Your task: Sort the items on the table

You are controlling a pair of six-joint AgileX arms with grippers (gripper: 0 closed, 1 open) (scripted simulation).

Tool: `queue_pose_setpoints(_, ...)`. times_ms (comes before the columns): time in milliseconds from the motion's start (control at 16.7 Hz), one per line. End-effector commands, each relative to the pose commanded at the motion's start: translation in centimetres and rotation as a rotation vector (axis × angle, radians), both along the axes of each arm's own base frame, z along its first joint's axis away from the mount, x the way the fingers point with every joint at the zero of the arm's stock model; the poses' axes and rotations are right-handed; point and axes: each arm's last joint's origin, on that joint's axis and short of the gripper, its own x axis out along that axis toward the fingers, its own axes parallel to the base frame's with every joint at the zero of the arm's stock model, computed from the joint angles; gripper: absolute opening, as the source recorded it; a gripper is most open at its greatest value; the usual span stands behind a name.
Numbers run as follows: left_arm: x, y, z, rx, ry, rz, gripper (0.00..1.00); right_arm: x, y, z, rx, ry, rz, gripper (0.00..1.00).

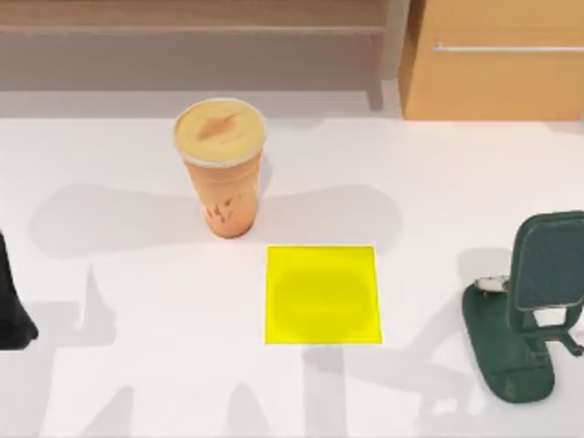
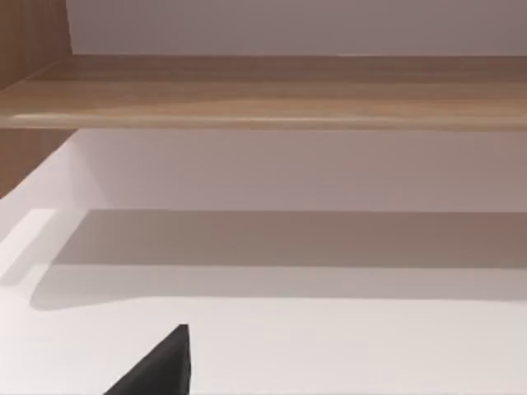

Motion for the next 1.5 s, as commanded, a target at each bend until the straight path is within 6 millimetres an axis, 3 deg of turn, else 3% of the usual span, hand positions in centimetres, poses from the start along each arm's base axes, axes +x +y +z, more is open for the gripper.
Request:
queue_pose_setpoints(360, 0.0, 0.0, 0.0, 0.0, 0.0, 0.0, 1.0, -0.6, 0.2, 5.9, 0.003, 0.007, 0.001, 0.0)
queue_pose_setpoints(900, 0.0, 0.0, 0.0, 0.0, 0.0, 0.0, 1.0, -0.5, 0.8, 6.5, 0.004, 0.01, -0.006, 0.0)
queue_pose_setpoints(1260, 0.0, 0.0, 0.0, 0.0, 0.0, 0.0, 1.0, -0.4, 5.5, 9.2, 0.004, 0.041, -0.026, 0.0)
queue_pose_setpoints(1500, 0.0, 0.0, 0.0, 0.0, 0.0, 0.0, 1.0, -1.7, 9.6, 12.0, -0.004, 0.04, -0.013, 0.0)
